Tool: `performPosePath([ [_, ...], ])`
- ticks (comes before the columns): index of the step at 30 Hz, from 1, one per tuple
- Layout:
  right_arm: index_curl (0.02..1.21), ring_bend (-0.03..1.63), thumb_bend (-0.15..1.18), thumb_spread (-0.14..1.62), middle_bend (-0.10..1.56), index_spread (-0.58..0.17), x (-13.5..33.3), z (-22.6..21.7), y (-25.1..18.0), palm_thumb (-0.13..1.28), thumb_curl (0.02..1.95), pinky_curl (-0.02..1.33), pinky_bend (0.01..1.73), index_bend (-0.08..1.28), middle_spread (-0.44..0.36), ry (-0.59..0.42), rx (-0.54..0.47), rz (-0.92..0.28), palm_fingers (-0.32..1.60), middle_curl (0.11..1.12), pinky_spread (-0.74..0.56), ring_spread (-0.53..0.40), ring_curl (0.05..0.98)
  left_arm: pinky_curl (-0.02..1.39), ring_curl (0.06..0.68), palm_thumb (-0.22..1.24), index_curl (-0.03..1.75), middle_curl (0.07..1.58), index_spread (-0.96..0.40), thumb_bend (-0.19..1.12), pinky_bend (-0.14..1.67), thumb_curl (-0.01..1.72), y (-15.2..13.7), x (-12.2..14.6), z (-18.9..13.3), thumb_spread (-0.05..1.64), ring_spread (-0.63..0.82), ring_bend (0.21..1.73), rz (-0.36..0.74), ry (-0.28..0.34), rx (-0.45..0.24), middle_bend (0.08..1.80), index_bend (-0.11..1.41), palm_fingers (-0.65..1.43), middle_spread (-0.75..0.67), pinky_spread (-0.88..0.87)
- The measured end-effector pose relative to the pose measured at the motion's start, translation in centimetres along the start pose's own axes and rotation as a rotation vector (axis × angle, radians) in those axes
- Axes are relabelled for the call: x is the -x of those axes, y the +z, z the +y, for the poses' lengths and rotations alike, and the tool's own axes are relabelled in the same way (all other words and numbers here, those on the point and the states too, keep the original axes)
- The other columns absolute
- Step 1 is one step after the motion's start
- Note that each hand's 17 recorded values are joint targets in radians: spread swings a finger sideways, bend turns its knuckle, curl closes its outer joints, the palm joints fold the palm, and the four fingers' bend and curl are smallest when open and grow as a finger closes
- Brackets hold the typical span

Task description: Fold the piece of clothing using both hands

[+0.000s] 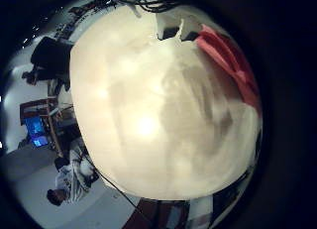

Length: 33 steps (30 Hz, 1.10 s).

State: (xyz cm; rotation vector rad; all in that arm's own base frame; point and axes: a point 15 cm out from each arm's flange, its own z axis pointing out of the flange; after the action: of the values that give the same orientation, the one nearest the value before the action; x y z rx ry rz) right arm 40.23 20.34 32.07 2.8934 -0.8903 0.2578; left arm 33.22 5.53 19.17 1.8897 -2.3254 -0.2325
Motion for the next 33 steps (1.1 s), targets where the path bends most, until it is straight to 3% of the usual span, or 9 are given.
performPosePath([
  [9, 0.97, 1.30, 0.01, 1.08, 1.27, -0.251, 4.6, -5.9, 0.1, 1.19, 0.95, 1.01, 1.08, 0.98, -0.139, -0.131, -0.024, 0.019, 1.06, 0.87, -0.31, -0.238, 0.795, 0.31, 0.216, 0.50, 0.30, 0.32, 0.20, -0.01, 0.30, 0.29, -1.5, 5.0, 3.1, 1.31, 0.50, 0.47, 0.034, -0.125, -0.076, 0.21, 0.16, 0.07, 0.27, 0.48],
  [16, 0.98, 1.30, 0.00, 1.10, 1.26, -0.254, 8.4, -11.1, 2.6, 1.19, 0.97, 1.02, 1.07, 0.97, -0.141, -0.225, -0.067, 0.034, 1.05, 0.88, -0.31, -0.239, 0.800, 0.31, 0.215, 0.51, 0.30, 0.33, 0.19, -0.01, 0.29, 0.29, 0.1, 6.9, 5.5, 1.30, 0.48, 0.47, 0.066, -0.168, -0.067, 0.19, 0.17, 0.08, 0.18, 0.48],
  [28, 1.00, 1.30, 0.00, 1.12, 1.25, -0.261, 10.2, -13.8, 2.6, 1.18, 0.98, 1.04, 1.04, 0.95, -0.144, -0.274, -0.099, 0.084, 1.05, 0.89, -0.33, -0.240, 0.804, 0.32, 0.221, 0.52, 0.28, 0.35, 0.16, -0.01, 0.30, 0.30, 2.9, 6.2, 4.7, 1.29, 0.44, 0.49, 0.109, -0.162, -0.047, 0.21, 0.15, 0.10, 0.07, 0.45],
  [30, 1.00, 1.29, -0.02, 1.14, 1.25, -0.265, 10.3, -14.7, 2.4, 1.13, 0.97, 1.04, 1.04, 0.94, -0.144, -0.281, -0.125, 0.090, 1.05, 0.89, -0.33, -0.239, 0.804, 0.32, 0.221, 0.53, 0.28, 0.35, 0.17, -0.01, 0.30, 0.30, 3.1, 6.1, 4.5, 1.29, 0.43, 0.49, 0.115, -0.160, -0.041, 0.21, 0.16, 0.11, 0.06, 0.44],
  [33, 1.01, 1.28, -0.05, 1.19, 1.20, -0.275, 10.0, -16.2, 2.2, 0.94, 0.89, 1.00, 1.00, 0.90, -0.150, -0.282, -0.155, 0.094, 1.00, 0.88, -0.36, -0.241, 0.783, 0.32, 0.221, 0.53, 0.28, 0.36, 0.17, -0.01, 0.29, 0.30, 3.4, 6.0, 4.4, 1.29, 0.41, 0.48, 0.119, -0.156, -0.030, 0.22, 0.16, 0.11, 0.06, 0.43],
])
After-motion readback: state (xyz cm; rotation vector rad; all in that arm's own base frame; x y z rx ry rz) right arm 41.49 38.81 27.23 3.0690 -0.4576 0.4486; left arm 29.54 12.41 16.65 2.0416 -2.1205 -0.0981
